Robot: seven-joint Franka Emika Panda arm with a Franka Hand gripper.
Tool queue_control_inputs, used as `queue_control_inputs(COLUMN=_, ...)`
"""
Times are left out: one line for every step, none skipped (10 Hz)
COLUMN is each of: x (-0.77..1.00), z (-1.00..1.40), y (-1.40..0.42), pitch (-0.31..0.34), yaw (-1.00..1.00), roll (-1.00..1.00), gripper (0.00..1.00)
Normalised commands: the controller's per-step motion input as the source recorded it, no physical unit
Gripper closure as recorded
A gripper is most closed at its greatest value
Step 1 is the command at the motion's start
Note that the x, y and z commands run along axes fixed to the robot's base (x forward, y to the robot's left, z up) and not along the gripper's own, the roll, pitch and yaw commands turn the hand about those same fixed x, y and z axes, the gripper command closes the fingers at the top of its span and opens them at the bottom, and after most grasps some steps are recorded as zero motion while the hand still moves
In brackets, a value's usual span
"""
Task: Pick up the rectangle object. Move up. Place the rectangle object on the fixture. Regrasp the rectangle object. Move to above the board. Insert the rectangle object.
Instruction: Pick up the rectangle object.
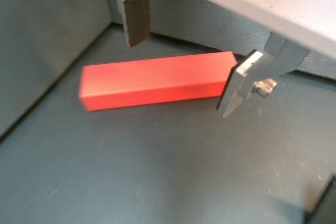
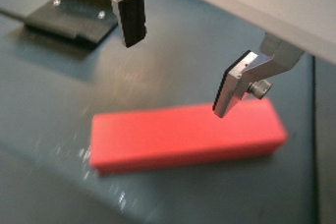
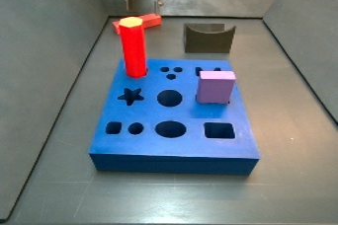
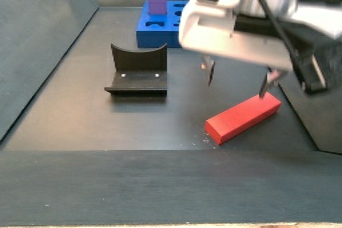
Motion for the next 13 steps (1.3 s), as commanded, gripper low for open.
queue_control_inputs(x=0.02, z=-0.25, y=0.45, pitch=-0.181, yaw=-0.18, roll=-0.43, gripper=0.0)
queue_control_inputs(x=0.0, z=-0.23, y=0.35, pitch=-0.187, yaw=-0.26, roll=-0.44, gripper=0.0)
queue_control_inputs(x=0.0, z=-0.23, y=0.32, pitch=-0.184, yaw=-0.27, roll=-0.44, gripper=0.0)
queue_control_inputs(x=0.0, z=-0.31, y=0.24, pitch=-0.203, yaw=-0.26, roll=-0.4, gripper=0.0)
queue_control_inputs(x=-0.2, z=-0.36, y=0.06, pitch=-0.206, yaw=-0.23, roll=-0.37, gripper=0.0)
queue_control_inputs(x=-0.34, z=-0.43, y=0.0, pitch=-0.234, yaw=-0.13, roll=-0.28, gripper=0.0)
queue_control_inputs(x=-0.31, z=-0.5, y=0.0, pitch=-0.229, yaw=-0.09, roll=-0.23, gripper=0.0)
queue_control_inputs(x=-0.3, z=-0.49, y=0.0, pitch=-0.239, yaw=-0.08, roll=-0.23, gripper=0.0)
queue_control_inputs(x=-0.21, z=-0.47, y=-0.06, pitch=-0.219, yaw=-0.1, roll=-0.21, gripper=0.0)
queue_control_inputs(x=-0.19, z=-0.3, y=0.0, pitch=-0.19, yaw=0.0, roll=-0.12, gripper=0.0)
queue_control_inputs(x=-0.02, z=-0.03, y=0.07, pitch=-0.073, yaw=0.0, roll=-0.11, gripper=0.0)
queue_control_inputs(x=0.0, z=0.0, y=0.0, pitch=0.0, yaw=0.0, roll=0.0, gripper=0.0)
queue_control_inputs(x=0.0, z=0.0, y=0.0, pitch=0.0, yaw=0.0, roll=0.0, gripper=1.0)
